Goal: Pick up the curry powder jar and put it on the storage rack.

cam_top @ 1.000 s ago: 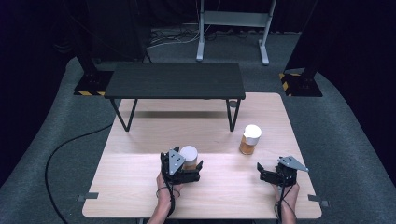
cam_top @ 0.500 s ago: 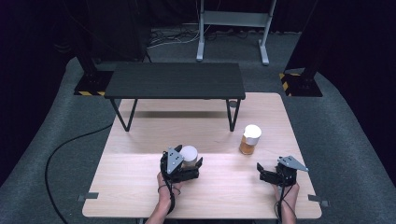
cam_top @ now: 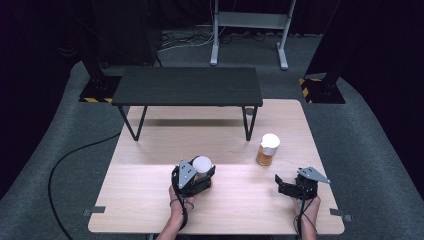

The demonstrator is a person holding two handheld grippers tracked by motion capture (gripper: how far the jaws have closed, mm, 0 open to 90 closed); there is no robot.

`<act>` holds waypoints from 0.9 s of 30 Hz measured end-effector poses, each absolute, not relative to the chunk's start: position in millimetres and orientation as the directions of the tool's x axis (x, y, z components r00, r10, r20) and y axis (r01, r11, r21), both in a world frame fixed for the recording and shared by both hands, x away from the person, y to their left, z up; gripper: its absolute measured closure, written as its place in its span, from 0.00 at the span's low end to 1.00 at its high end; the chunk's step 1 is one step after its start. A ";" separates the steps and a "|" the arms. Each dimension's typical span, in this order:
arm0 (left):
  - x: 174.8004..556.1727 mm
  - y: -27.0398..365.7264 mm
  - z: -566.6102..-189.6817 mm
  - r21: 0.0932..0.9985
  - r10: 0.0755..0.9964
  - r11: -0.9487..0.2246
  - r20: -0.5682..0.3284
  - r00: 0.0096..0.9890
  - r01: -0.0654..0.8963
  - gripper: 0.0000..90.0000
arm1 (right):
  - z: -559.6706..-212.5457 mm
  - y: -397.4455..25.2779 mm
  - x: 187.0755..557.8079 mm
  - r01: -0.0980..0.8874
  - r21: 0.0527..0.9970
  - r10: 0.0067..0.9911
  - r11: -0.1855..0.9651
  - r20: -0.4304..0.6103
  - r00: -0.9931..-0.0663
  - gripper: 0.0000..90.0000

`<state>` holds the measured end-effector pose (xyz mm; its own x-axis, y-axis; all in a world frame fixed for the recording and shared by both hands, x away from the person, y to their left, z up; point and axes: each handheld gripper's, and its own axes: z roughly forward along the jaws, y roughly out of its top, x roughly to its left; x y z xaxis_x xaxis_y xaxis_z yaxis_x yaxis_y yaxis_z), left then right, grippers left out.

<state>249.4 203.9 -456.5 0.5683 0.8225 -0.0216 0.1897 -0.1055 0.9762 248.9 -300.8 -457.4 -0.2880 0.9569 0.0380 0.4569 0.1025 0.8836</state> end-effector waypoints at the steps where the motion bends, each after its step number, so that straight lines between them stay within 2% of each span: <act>1: 249.6 204.3 -456.4 0.976 0.821 -0.107 -0.021 0.570 0.190 0.37 | -457.6 -301.1 248.7 0.456 0.884 0.957 0.101 0.039 -0.287 0.01; 27: 247.7 226.4 -437.0 0.975 0.808 -0.125 -0.009 0.589 0.186 0.37 | -456.7 -304.5 252.0 0.454 0.881 0.943 0.131 0.031 -0.331 0.02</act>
